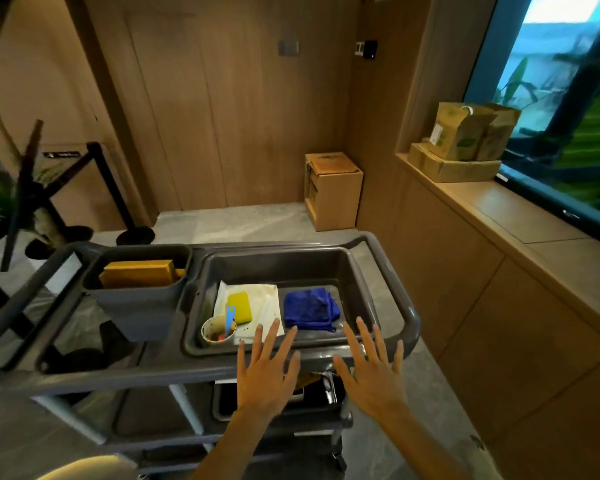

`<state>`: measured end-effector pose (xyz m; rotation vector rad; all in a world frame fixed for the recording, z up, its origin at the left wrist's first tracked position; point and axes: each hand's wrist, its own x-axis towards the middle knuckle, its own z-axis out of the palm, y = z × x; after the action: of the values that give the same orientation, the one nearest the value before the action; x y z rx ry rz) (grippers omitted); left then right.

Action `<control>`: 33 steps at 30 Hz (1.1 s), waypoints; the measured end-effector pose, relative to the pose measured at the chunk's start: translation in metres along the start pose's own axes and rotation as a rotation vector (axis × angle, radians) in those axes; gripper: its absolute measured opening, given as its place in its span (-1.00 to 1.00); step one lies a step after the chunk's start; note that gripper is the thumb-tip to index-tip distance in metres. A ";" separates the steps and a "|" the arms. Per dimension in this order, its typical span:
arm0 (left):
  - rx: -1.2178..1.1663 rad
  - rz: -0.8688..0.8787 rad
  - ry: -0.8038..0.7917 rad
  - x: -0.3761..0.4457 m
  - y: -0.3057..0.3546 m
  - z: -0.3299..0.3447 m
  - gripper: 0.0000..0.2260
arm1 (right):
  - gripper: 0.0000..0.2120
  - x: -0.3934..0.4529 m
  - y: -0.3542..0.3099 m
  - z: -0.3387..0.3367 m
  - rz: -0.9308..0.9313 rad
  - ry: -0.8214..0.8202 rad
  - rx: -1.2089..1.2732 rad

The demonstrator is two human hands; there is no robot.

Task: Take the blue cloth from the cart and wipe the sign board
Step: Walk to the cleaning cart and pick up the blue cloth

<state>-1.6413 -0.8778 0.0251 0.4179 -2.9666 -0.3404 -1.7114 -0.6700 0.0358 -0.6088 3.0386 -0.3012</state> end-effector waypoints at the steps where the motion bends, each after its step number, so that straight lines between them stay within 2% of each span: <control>1: -0.004 0.003 -0.008 0.016 -0.005 0.005 -0.51 | -0.29 0.017 -0.002 0.003 0.001 -0.011 0.005; 7: -0.041 0.005 -0.054 0.097 -0.033 0.026 -0.46 | -0.28 0.106 -0.011 0.018 0.020 -0.037 0.013; 11: -0.023 0.041 -0.059 0.139 -0.048 0.033 -0.46 | -0.28 0.146 -0.009 0.023 0.021 -0.045 -0.008; 15: -0.017 0.046 -0.060 0.168 -0.053 0.044 -0.38 | -0.31 0.179 -0.007 0.031 0.001 -0.081 0.015; 25: -0.061 -0.079 -0.242 0.235 -0.050 0.091 -0.52 | -0.42 0.252 0.013 0.060 -0.001 -0.170 0.224; 29: -0.159 -0.186 -0.229 0.255 -0.051 0.113 -0.61 | -0.46 0.280 0.027 0.085 0.042 -0.265 0.252; 33: -0.203 -0.223 -0.246 0.271 -0.051 0.140 -0.62 | -0.53 0.303 0.039 0.117 0.044 -0.324 0.219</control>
<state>-1.9085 -0.9740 -0.0976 0.7311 -3.0791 -0.7617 -1.9982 -0.7728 -0.0835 -0.5170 2.6602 -0.4741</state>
